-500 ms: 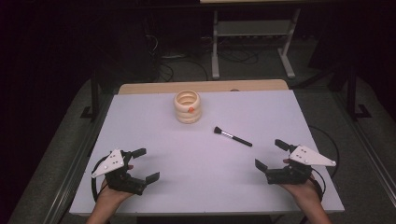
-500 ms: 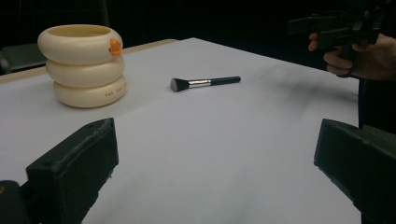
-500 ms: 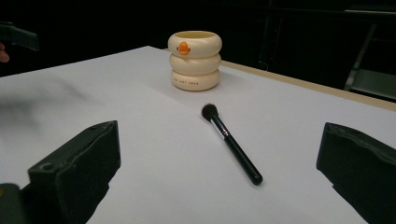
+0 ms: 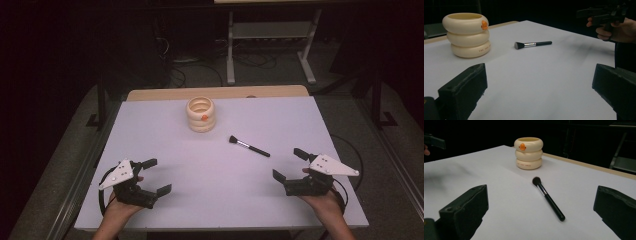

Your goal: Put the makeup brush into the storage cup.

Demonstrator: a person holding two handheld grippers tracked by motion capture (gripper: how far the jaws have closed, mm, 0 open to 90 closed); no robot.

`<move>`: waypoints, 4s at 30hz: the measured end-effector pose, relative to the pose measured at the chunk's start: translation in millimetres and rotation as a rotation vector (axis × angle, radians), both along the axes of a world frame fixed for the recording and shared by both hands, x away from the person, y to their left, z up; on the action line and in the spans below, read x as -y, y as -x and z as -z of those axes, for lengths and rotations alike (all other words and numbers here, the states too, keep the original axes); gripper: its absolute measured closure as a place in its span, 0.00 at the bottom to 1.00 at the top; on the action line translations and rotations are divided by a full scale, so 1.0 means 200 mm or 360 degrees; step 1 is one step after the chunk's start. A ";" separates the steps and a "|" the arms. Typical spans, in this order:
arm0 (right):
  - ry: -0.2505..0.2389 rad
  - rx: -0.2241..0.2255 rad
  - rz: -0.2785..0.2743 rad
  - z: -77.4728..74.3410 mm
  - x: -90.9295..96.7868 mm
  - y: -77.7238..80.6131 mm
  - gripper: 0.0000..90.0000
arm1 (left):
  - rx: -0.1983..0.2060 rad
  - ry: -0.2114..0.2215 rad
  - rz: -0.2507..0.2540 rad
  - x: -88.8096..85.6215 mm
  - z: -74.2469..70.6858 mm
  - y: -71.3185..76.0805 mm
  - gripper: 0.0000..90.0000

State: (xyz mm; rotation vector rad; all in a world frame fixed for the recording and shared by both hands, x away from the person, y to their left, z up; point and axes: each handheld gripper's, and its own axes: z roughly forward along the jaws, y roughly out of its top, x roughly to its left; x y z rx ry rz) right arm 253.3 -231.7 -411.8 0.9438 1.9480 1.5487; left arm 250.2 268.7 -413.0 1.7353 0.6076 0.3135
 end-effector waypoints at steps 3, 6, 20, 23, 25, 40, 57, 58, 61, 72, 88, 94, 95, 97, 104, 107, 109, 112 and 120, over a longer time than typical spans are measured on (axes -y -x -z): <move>0.0005 0.0009 -0.0007 -0.01 -0.01 -0.02 0.00 | -0.0003 0.0004 -0.0010 -0.01 0.00 0.00 0.00; 0.0009 0.0014 -0.0009 -0.01 -0.02 -0.05 0.00 | 0.0006 0.0005 -0.0015 -0.01 -0.01 0.00 0.00; -0.0002 0.0000 -0.0021 -0.03 -0.05 -0.14 0.00 | 0.0003 0.0015 -0.0012 -0.01 0.00 0.00 0.00; -0.0001 0.0000 -0.0013 -0.04 -0.05 -0.16 0.00 | 0.0006 0.0012 -0.0007 -0.01 0.00 0.00 0.00; -0.0003 0.0002 -0.0010 -0.04 -0.05 -0.17 0.00 | 0.0001 0.0012 -0.0001 -0.01 0.00 0.01 0.00; 0.0005 0.0000 -0.0022 -0.06 -0.08 -0.24 0.00 | -0.0006 0.0019 0.0008 0.00 0.00 0.00 0.00; 0.0026 -0.0004 -0.0046 -0.07 -0.13 -0.32 0.00 | -0.0005 0.0022 0.0013 0.00 0.00 0.00 0.00; 0.0023 -0.0010 -0.0043 -0.06 -0.13 -0.32 0.00 | -0.0005 0.0020 0.0015 0.00 0.00 0.00 0.00; 0.0014 -0.0003 -0.0043 -0.06 -0.12 -0.33 0.00 | -0.0008 0.0022 0.0013 0.00 0.00 0.00 0.00; -0.0013 0.0005 -0.0029 -0.09 -0.13 -0.37 0.00 | -0.0017 0.0011 0.0027 0.01 0.00 0.00 0.00; -0.0045 0.0002 -0.0021 -0.10 -0.14 -0.41 0.00 | -0.0021 0.0013 0.0030 0.01 0.01 0.00 0.00; -0.0044 0.0021 -0.0019 -0.12 -0.15 -0.43 0.00 | -0.0019 0.0010 0.0031 0.01 0.01 0.00 0.00; -0.0045 0.0016 -0.0013 -0.12 -0.15 -0.44 0.00 | -0.0020 0.0012 0.0030 0.01 0.01 0.00 0.00; -0.0043 0.0025 -0.0018 -0.12 -0.16 -0.45 0.00 | -0.0021 0.0019 0.0027 0.01 0.01 0.00 0.00; -0.0055 0.0038 -0.0007 -0.12 -0.16 -0.47 0.00 | -0.0025 0.0022 0.0029 0.01 0.01 0.00 0.00; -0.0052 0.0035 -0.0002 -0.12 -0.16 -0.48 0.00 | -0.0025 0.0024 0.0029 0.01 0.01 0.00 0.00; -0.0057 0.0038 0.0001 -0.13 -0.16 -0.49 0.00 | -0.0023 0.0023 0.0028 0.01 0.01 0.00 0.00; -0.0058 0.0046 0.0002 -0.13 -0.17 -0.50 0.00 | -0.0024 0.0022 0.0029 0.01 0.01 0.00 0.00; -0.0078 0.0053 0.0004 -0.15 -0.19 -0.55 0.00 | -0.0026 0.0025 0.0035 0.02 0.01 0.01 0.00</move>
